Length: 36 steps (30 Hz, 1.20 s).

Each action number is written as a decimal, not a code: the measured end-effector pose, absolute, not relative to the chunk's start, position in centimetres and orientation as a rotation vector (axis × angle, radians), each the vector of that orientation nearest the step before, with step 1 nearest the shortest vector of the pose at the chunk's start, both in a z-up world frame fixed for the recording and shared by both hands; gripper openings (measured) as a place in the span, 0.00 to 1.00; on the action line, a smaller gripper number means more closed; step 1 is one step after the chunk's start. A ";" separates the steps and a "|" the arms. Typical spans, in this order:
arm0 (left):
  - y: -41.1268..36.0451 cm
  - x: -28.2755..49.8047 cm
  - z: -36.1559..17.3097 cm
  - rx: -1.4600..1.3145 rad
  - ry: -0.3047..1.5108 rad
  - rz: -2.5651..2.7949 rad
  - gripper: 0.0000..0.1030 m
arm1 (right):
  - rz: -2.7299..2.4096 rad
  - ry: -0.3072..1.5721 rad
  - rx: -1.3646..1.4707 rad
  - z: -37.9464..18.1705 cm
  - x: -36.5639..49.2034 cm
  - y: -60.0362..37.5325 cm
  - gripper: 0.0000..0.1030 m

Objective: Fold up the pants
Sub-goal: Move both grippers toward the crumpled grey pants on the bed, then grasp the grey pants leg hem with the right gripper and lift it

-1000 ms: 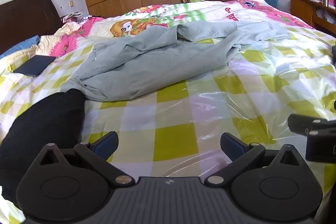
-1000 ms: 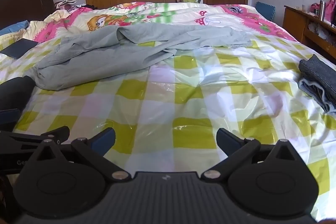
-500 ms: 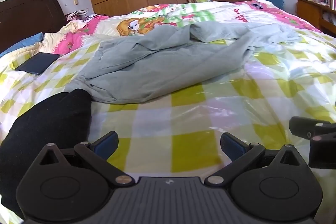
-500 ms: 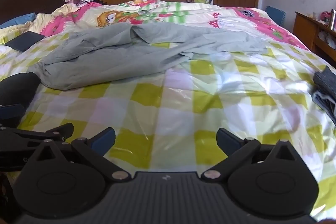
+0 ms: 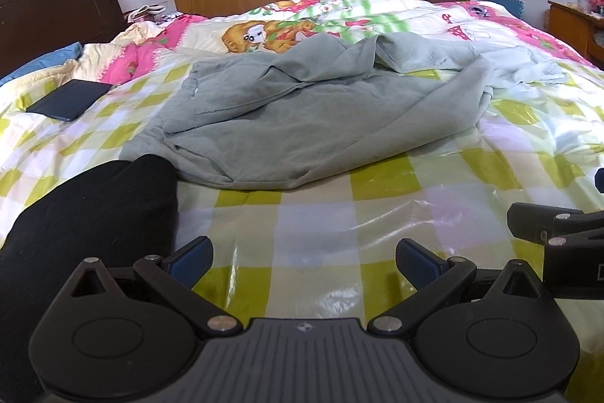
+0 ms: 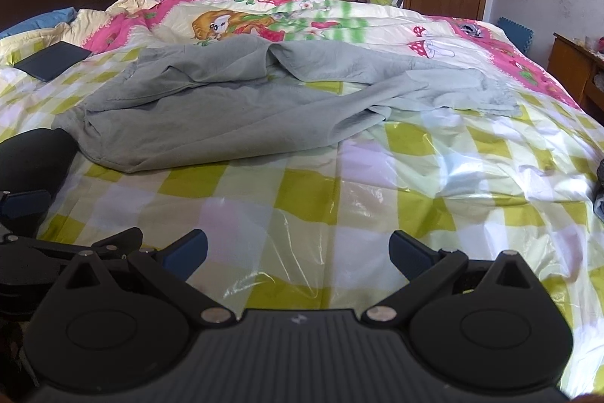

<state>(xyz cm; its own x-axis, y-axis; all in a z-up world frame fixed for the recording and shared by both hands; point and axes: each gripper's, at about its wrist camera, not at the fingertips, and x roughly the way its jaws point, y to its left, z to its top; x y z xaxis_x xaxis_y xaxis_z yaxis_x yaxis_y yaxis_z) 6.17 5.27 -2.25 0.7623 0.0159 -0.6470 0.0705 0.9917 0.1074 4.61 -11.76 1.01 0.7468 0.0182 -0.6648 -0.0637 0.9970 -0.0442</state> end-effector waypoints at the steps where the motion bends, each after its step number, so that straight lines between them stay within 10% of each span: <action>1: 5.3 6.5 -2.3 0.128 0.704 -0.030 1.00 | 0.043 0.725 -0.068 1.0 4.8 -11.7 0.99; 36: 14.7 15.3 -1.9 0.127 0.599 0.028 1.00 | -0.021 0.705 -0.034 0.9 18.8 -10.5 0.99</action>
